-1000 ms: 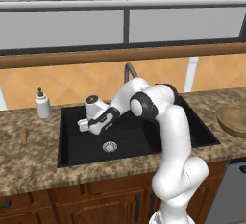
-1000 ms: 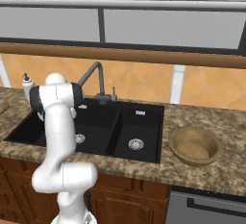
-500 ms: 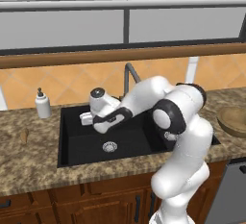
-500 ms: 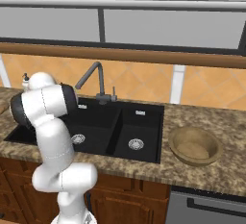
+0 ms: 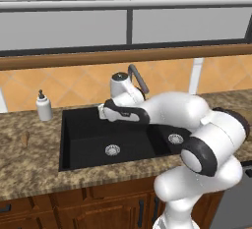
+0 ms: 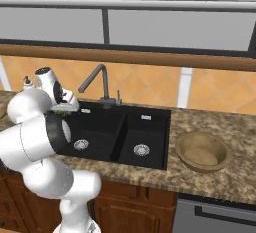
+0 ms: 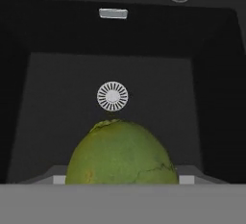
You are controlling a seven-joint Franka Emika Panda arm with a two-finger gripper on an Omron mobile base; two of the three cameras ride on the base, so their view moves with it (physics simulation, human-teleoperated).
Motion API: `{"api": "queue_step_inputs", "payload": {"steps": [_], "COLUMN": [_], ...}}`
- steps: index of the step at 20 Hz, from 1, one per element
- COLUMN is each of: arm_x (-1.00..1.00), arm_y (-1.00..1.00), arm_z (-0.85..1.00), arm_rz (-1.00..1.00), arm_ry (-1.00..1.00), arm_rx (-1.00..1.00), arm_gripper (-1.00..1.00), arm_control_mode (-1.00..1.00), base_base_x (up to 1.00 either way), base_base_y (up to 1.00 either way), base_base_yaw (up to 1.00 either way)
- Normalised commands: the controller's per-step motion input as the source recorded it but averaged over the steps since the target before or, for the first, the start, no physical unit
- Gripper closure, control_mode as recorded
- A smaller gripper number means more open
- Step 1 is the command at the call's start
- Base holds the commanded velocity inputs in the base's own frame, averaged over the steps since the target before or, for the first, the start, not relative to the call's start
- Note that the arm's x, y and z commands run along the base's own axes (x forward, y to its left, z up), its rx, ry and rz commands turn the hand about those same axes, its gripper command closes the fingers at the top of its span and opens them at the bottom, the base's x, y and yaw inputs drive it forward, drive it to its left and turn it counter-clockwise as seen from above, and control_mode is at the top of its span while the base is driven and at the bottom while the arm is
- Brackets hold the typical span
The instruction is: Pick the lime from the sink and place it in the bowl. Then pick the bowl and place it in the microwave. Then close the microwave door and press the start button.
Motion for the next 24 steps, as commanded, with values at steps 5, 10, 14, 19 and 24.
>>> {"api": "queue_step_inputs", "payload": {"steps": [5, 10, 14, 19, 24], "arm_x": [-0.55, -0.54, -0.13, -0.06, -0.01], "arm_y": [-1.00, -1.00, -1.00, -1.00, -1.00], "arm_z": [0.27, 0.01, 0.07, 0.11, 0.08], "arm_rz": [0.00, 0.01, 0.01, 0.00, 0.00], "arm_ry": [0.04, -0.02, 0.00, 0.00, 0.02], "arm_rx": [-0.09, -0.04, 0.00, 0.00, 0.00], "arm_gripper": [1.00, 1.00, 1.00, 1.00, 1.00], "arm_control_mode": [-1.00, -1.00, -1.00, -1.00, -1.00], "base_base_x": [0.00, 0.00, 0.00, 0.00, 0.00], "base_base_y": [0.00, 0.00, 0.00, 0.00, 0.00], "base_base_yaw": [0.00, 0.00, 0.00, 0.00, 0.00]}}
